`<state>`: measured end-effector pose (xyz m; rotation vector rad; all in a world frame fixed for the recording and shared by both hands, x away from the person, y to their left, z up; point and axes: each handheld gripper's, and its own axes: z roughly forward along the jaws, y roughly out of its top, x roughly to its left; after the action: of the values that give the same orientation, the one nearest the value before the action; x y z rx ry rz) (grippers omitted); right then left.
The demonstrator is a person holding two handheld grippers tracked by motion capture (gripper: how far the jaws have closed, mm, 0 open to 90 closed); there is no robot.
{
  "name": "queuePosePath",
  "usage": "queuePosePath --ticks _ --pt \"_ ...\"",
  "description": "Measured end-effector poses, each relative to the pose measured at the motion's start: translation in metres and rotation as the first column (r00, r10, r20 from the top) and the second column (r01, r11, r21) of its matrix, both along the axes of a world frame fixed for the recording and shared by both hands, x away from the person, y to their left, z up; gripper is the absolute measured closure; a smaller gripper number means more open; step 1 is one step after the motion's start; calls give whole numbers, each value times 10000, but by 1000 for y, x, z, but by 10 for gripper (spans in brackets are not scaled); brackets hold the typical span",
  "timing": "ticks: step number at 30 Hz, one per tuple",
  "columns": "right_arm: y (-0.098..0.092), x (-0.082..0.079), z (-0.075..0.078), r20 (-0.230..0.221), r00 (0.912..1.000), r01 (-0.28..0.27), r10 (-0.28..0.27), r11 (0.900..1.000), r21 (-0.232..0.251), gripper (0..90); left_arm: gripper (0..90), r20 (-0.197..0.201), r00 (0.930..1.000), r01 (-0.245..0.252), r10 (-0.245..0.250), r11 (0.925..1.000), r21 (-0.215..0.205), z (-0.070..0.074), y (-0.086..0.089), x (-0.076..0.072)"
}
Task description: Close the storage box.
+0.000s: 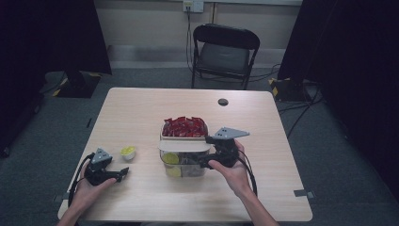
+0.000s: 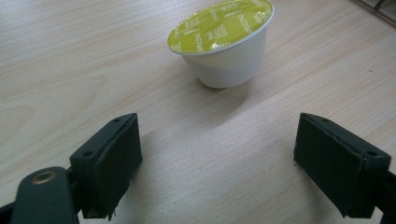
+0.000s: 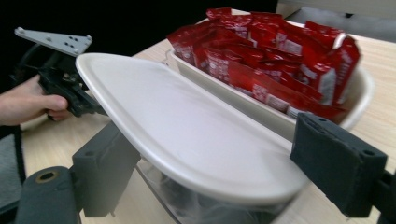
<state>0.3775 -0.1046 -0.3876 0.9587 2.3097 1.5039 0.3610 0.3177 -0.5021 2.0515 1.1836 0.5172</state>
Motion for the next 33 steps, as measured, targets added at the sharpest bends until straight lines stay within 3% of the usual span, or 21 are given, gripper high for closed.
queuePosePath --ticks 4,15,25,33 --pt "-8 -6 0 242 9996 135 -138 9998 126 149 144 0 10000 -14 14 10000 5 0 0 0" --pt "-20 1 -18 -532 9973 511 -504 9986 120 145 145 -1 10000 -47 47 10000 -1 0 0 0" --pt "-31 4 -26 -503 9977 447 -454 9989 -139 193 146 19 10000 -77 77 10000 8 0 0 -1" --pt "-48 11 -28 -463 9911 1236 -1249 9919 -293 211 146 19 10000 -75 75 10000 -2 0 0 -1"
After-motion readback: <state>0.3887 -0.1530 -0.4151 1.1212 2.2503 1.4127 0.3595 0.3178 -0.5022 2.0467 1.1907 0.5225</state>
